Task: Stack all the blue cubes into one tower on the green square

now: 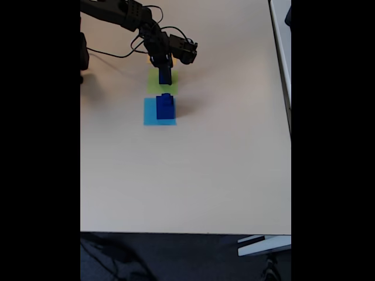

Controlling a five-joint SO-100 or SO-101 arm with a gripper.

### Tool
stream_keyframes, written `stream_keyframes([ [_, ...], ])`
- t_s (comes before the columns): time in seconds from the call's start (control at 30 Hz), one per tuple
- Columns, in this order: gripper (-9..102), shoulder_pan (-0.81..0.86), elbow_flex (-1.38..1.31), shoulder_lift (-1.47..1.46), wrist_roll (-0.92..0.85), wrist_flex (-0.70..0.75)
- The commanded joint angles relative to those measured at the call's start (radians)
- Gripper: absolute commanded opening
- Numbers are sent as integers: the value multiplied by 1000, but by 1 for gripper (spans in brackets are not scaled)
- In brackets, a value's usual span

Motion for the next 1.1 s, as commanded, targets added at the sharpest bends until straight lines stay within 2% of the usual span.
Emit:
stream_keyframes([
  [0.0,29,8,0,81,-37,-9],
  [0.57,24,46,57,97,-109,5],
  [0.9,10,60,58,106,-130,17],
  [1.07,8,64,54,112,-135,17],
])
